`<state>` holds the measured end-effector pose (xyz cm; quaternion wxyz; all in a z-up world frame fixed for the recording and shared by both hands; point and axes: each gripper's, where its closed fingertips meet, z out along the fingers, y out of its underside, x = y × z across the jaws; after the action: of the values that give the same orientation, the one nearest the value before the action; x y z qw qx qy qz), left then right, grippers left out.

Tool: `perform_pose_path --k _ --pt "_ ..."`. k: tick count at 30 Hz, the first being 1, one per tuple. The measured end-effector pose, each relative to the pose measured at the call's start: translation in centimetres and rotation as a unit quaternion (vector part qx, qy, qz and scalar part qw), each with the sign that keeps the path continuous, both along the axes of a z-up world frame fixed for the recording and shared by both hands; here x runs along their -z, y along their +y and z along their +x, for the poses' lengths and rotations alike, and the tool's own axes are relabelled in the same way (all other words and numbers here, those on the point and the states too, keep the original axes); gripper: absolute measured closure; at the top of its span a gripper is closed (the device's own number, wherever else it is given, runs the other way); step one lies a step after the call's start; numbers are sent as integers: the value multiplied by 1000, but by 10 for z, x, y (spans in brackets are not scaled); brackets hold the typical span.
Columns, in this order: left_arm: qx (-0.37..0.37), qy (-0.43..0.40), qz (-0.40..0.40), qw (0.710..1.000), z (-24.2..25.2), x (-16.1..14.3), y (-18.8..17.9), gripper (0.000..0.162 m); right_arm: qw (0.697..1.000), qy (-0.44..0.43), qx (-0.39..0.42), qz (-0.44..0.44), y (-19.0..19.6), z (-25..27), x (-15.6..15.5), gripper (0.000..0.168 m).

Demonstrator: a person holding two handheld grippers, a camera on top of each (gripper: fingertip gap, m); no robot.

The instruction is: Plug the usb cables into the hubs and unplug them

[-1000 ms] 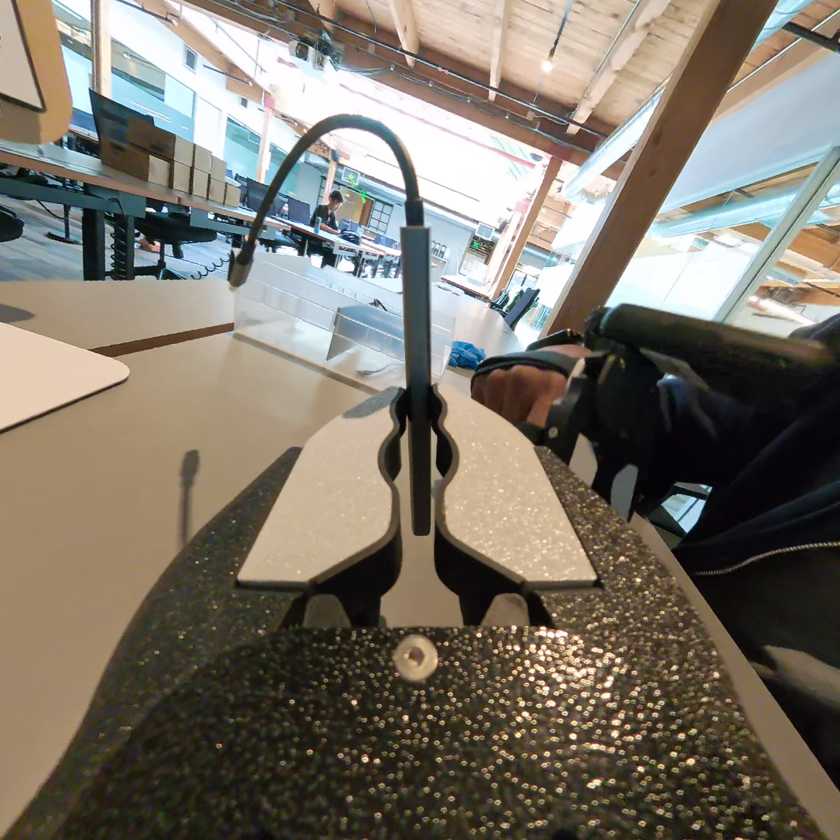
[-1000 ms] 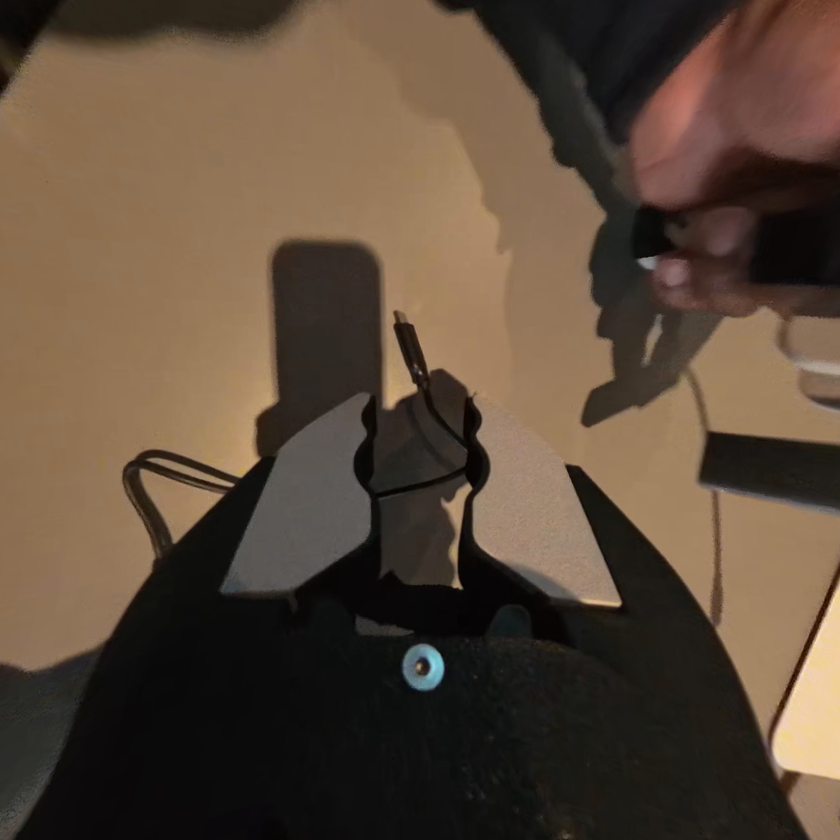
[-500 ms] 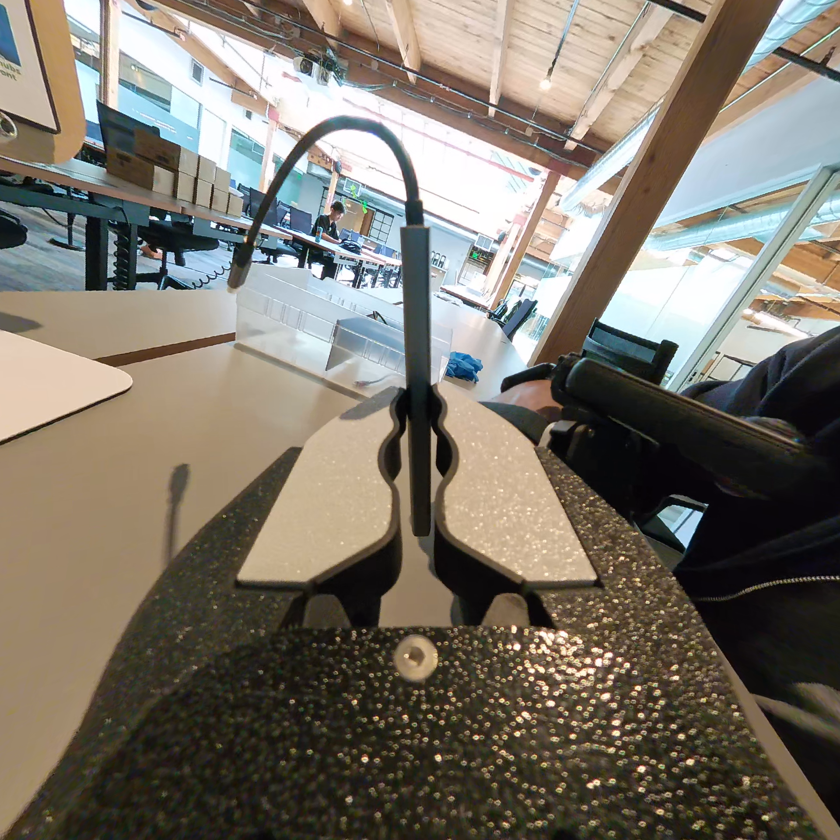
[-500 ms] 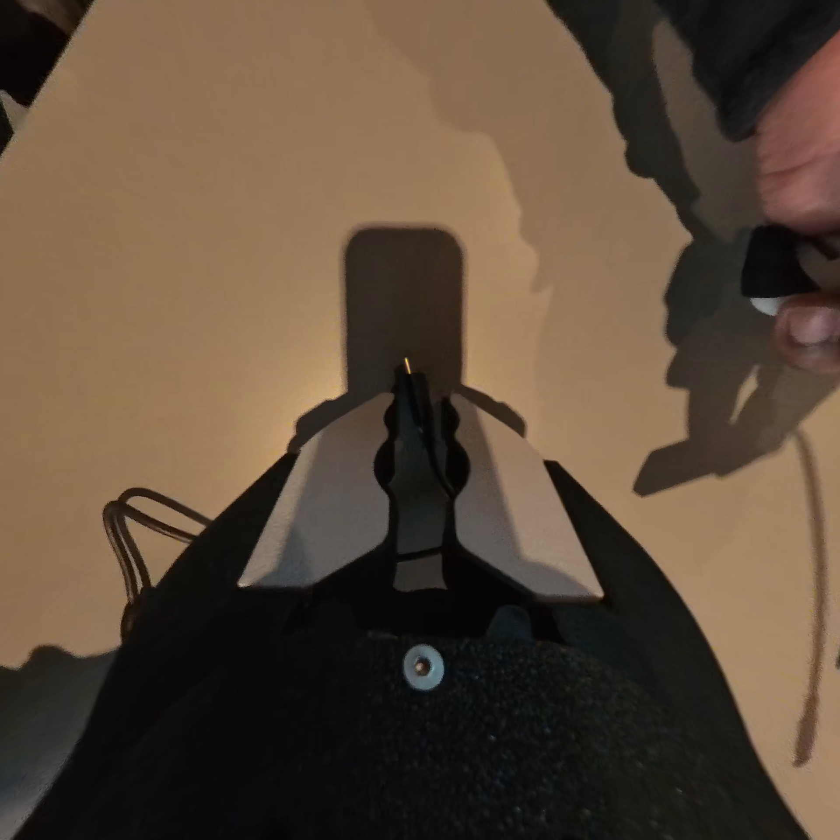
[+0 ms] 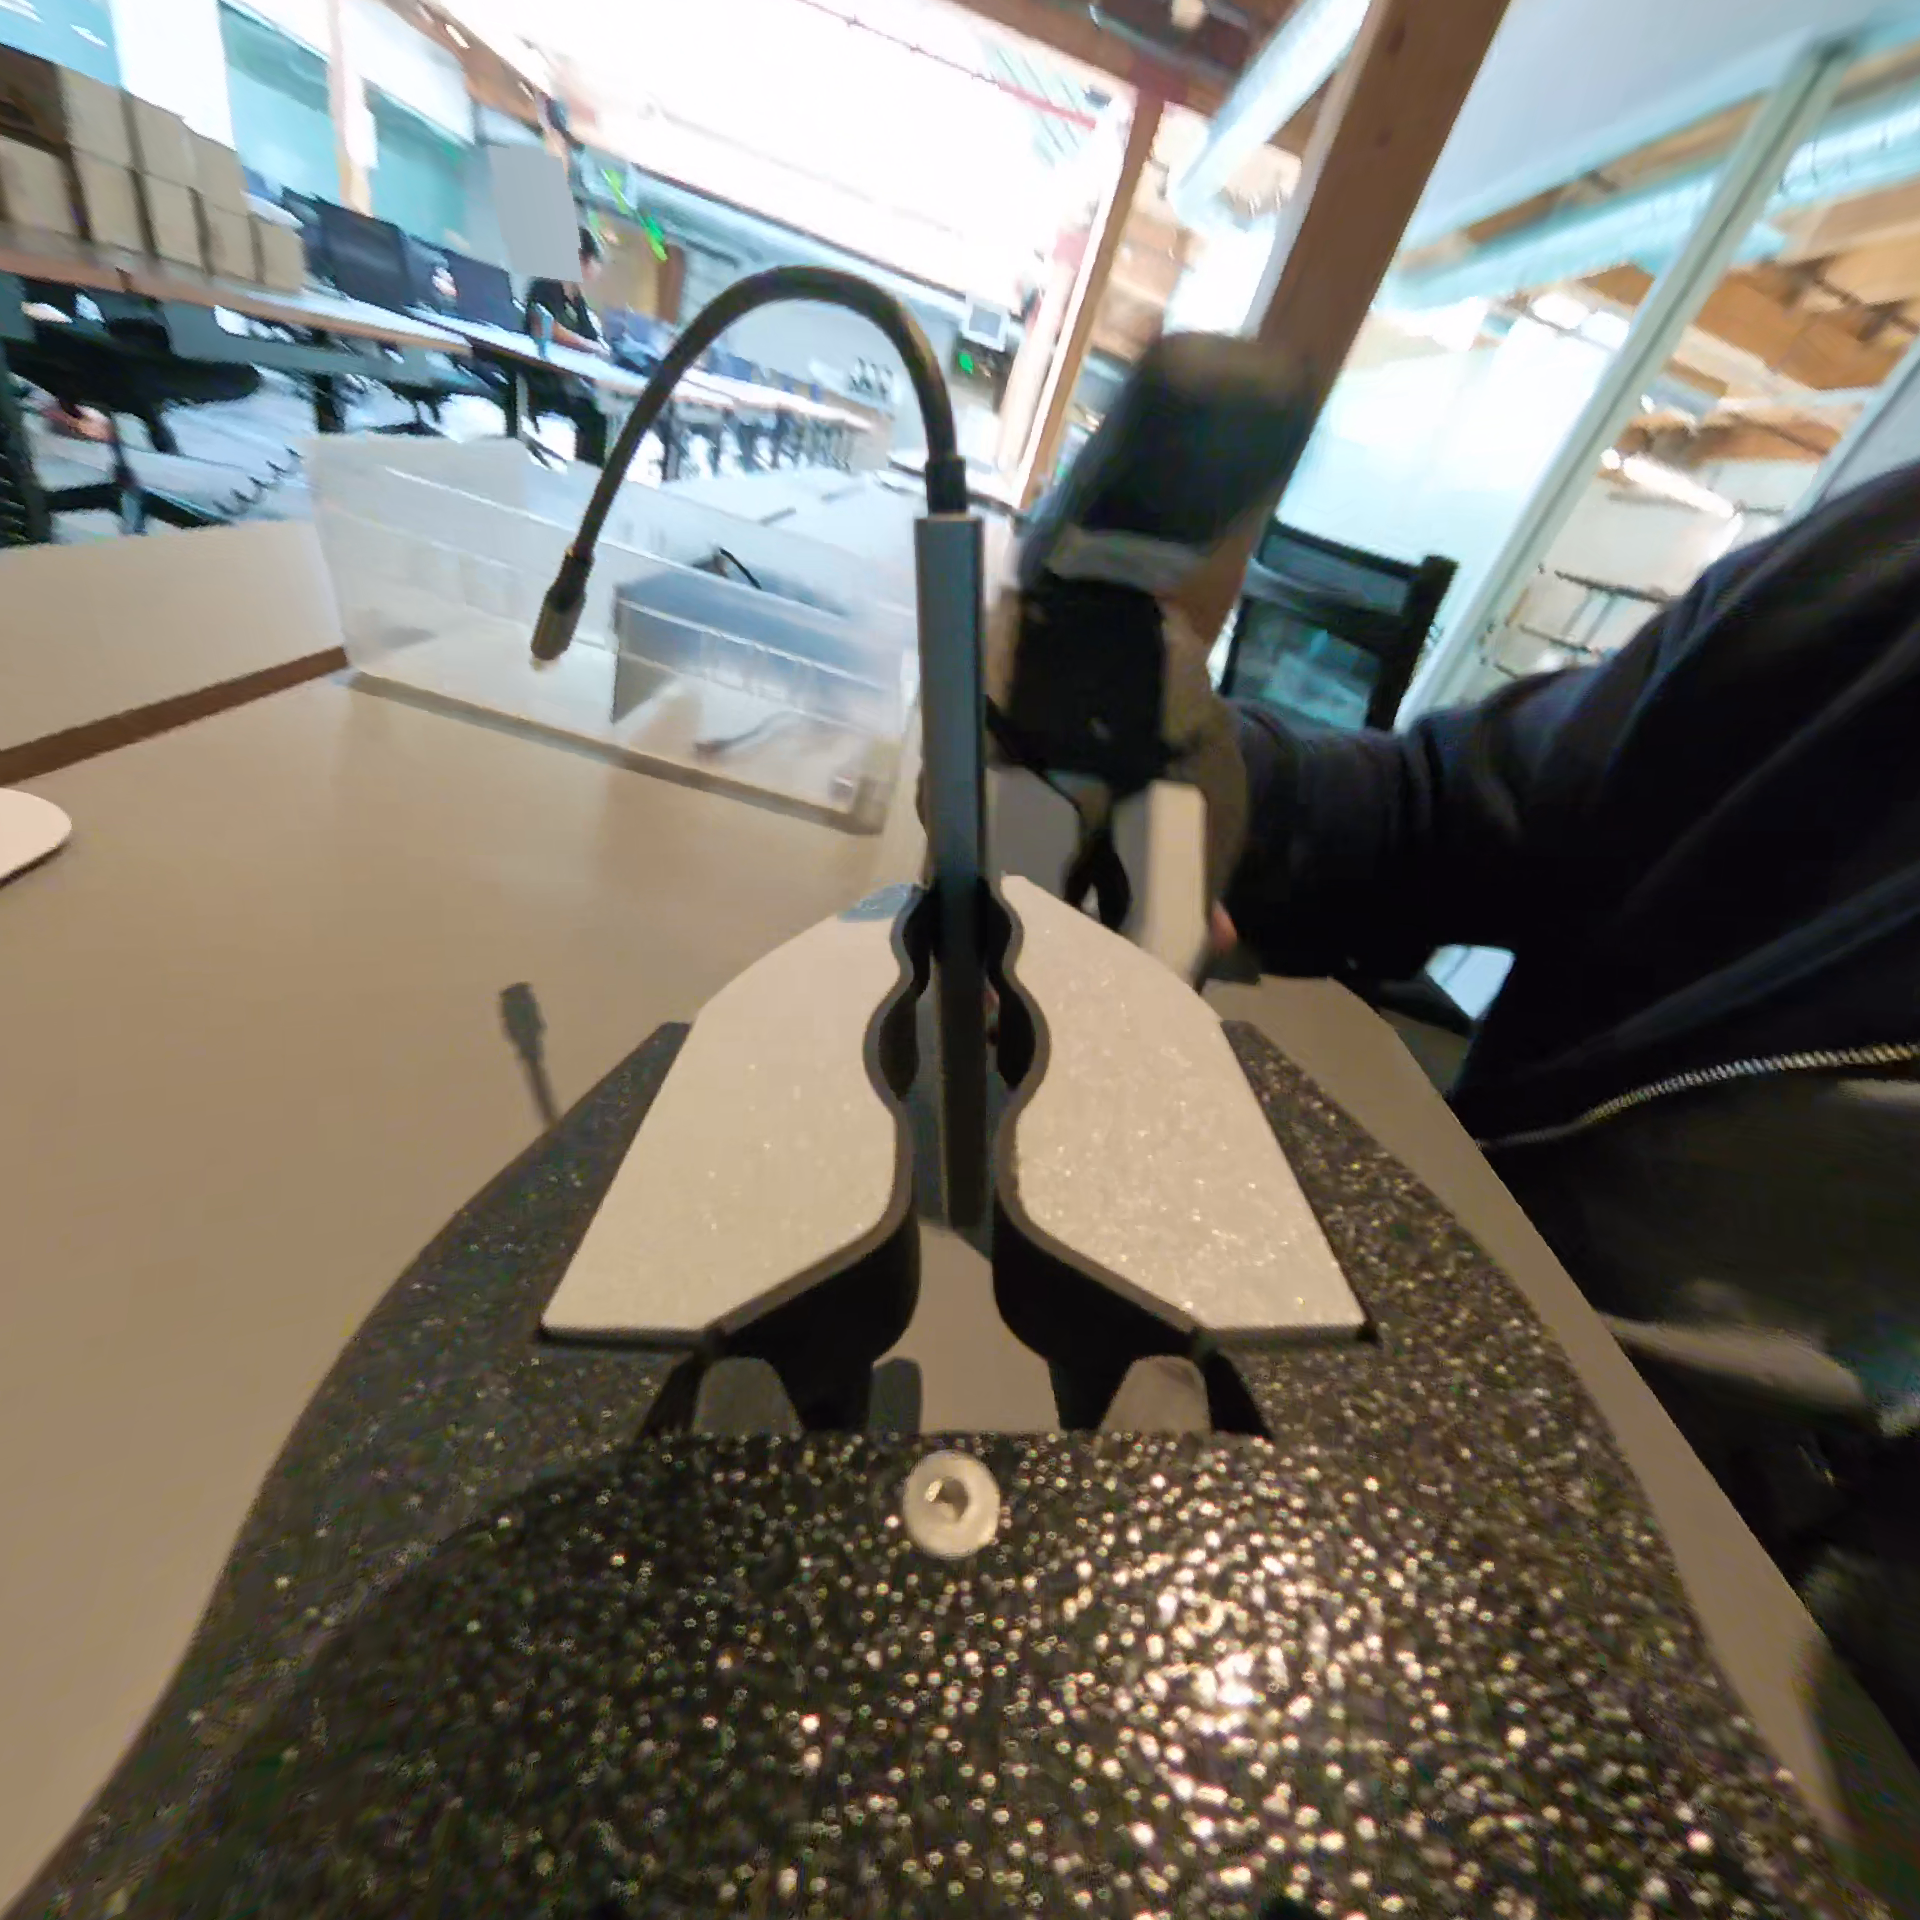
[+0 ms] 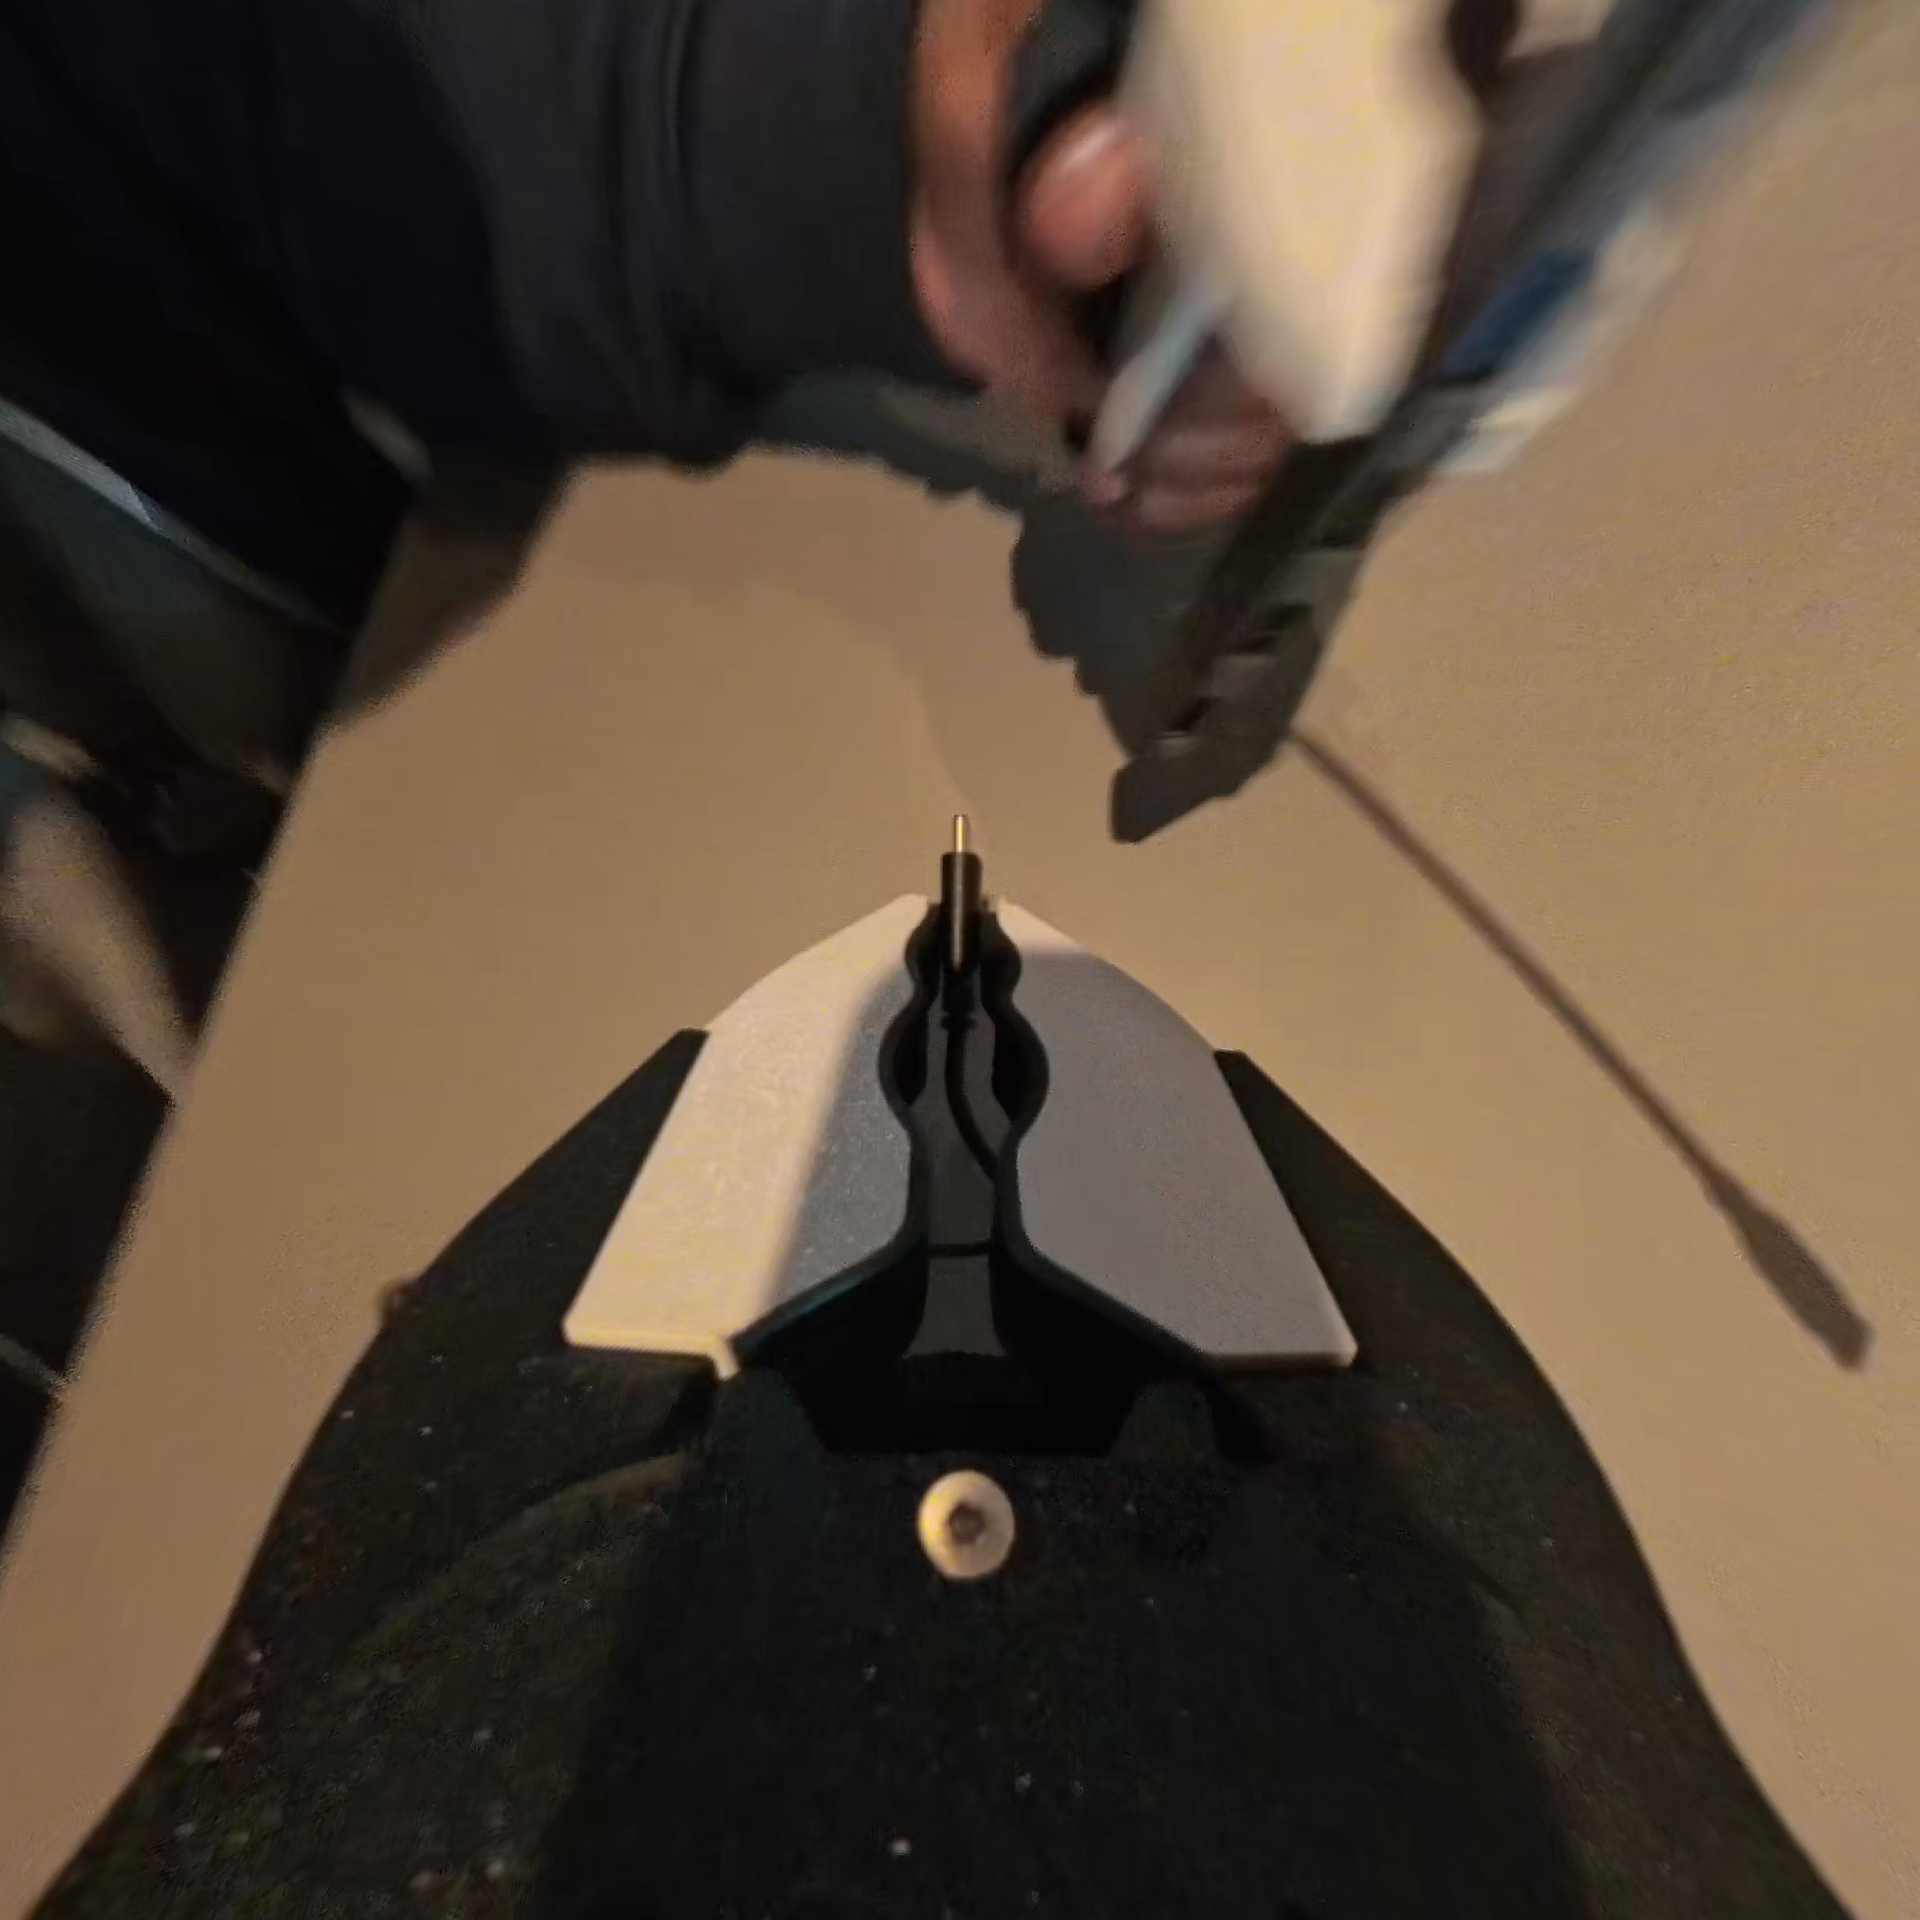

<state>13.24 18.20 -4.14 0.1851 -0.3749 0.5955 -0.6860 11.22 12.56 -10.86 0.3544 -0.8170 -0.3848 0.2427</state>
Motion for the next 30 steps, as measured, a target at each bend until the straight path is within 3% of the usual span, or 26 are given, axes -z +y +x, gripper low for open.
perform_pose_path --k 3,10,19,30 --pt "45 22 5 999 -7 4 -10 153 990 125 60 -33 3 12 -25 162" --pt "117 71 12 991 -14 24 -33 153 965 216 124 -87 4 14 -43 162" --pt "159 91 18 983 -18 37 -48 152 956 235 142 -100 2 20 -49 162" --pt "150 109 75 980 -18 48 -51 152 958 221 139 -116 -1 18 -41 162"
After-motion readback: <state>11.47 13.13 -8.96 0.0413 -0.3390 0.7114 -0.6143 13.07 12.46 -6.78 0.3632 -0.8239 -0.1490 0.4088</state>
